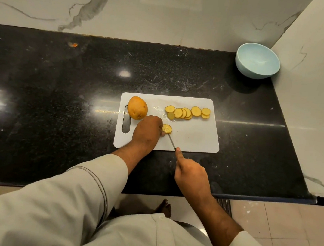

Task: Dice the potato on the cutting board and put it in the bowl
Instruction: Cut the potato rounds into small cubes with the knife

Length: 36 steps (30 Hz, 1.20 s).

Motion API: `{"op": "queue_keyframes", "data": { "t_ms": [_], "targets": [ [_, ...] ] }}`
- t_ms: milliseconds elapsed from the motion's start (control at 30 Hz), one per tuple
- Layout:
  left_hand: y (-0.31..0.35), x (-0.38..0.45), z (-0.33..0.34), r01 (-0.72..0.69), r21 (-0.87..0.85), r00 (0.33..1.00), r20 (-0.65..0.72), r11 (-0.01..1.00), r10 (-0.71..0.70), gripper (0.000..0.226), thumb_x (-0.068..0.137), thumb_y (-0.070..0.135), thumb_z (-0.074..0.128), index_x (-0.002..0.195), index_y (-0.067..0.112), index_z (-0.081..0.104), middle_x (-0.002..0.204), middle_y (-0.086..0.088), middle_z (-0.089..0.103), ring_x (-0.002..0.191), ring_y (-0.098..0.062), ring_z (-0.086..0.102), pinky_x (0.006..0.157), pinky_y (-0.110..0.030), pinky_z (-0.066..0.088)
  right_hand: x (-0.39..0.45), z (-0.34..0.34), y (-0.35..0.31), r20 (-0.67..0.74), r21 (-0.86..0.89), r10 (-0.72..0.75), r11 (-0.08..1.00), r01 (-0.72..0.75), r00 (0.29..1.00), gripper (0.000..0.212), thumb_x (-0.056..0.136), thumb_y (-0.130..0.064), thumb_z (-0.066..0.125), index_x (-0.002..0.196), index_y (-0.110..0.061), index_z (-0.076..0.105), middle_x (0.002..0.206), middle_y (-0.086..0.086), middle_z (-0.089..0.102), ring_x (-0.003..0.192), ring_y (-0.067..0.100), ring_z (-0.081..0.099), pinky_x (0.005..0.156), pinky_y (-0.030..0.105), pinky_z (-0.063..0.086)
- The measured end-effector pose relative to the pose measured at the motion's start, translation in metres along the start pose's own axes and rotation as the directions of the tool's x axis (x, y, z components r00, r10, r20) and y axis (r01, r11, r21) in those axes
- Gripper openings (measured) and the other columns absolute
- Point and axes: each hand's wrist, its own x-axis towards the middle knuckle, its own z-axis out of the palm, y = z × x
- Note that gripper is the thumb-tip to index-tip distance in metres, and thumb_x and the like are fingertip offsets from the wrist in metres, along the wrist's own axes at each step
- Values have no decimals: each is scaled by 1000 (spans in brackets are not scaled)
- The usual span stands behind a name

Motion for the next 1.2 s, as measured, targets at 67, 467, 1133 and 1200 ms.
{"op": "queue_keyframes", "data": {
  "t_ms": [67,467,1133,1200],
  "targets": [
    [-2,3,-7,-100,65,994,46,993,97,27,84,15,70,111,13,66,106,-8,61,96,-26,59,78,-35,49,-2,-2,0,-78,57,1,998,3,997,52,101,-21,42,150,-23,26,77,3,57,67,14,55,67,34,55],
    [10,41,-43,-430,280,865,401,858,302,66,81,16,75,140,25,46,122,-5,52,109,-24,54,81,-27,42,17,-10,4,-150,96,68,994,-54,986,50,101,-22,43,149,-22,31,83,6,62,72,16,59,75,37,56],
    [17,5,2,-15,-6,1000,18,1000,15,32,84,26,66,114,14,70,110,-6,65,99,-23,60,83,-31,50,44,-2,-8,-19,-63,37,997,-39,999,54,103,-25,37,153,-23,18,81,0,50,70,11,48,65,24,42],
    [18,4,1,-10,-13,1000,21,1000,11,31,84,25,66,113,14,70,108,-6,65,99,-23,61,84,-32,51,44,0,-8,-26,-60,36,998,-37,999,54,103,-25,36,153,-23,18,81,0,50,70,11,48,64,24,41]
  ]
}}
